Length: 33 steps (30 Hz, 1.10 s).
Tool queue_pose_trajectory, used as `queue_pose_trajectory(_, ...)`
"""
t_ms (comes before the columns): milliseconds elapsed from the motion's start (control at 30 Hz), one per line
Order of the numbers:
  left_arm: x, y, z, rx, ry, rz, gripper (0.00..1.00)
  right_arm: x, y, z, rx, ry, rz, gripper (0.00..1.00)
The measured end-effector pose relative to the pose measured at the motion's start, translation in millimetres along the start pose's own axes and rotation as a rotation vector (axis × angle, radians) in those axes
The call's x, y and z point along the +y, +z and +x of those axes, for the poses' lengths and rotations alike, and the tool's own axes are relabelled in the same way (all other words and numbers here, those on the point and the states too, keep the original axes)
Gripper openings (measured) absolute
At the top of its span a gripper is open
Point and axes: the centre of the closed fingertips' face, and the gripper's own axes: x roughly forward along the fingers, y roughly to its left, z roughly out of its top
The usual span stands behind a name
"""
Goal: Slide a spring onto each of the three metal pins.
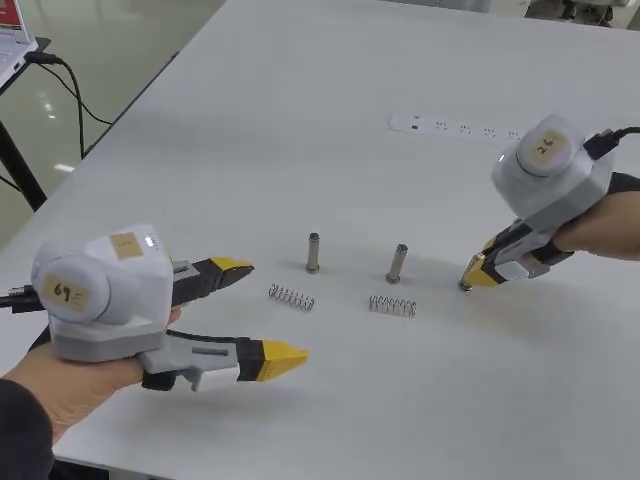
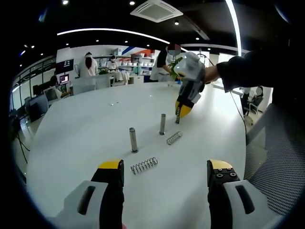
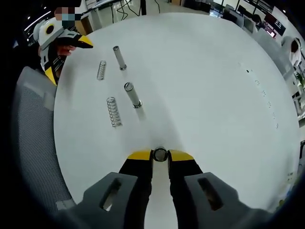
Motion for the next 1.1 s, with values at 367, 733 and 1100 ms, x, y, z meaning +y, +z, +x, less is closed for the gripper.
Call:
queue_pose_trajectory(367, 0.1, -0.5, 0.4, 0.001, 0.0, -0.001, 0.69, -1.4, -1.2, -0.7, -0.012, -0.002, 0.008, 0.19)
queue_pose_trajectory(733, -1.3, 1.5, 0.9, 0.001, -0.003, 0.007, 0.69, 1.5, -9.0, -3.3, -0.016, -0.003, 0.02, 0.2)
queue_pose_trajectory(1100, -2.8, 3.0, 0.8, -0.003, -0.005, 0.01, 0.69, 10.6, -22.8, -5.5, -0.01, 0.002, 0.044, 0.2)
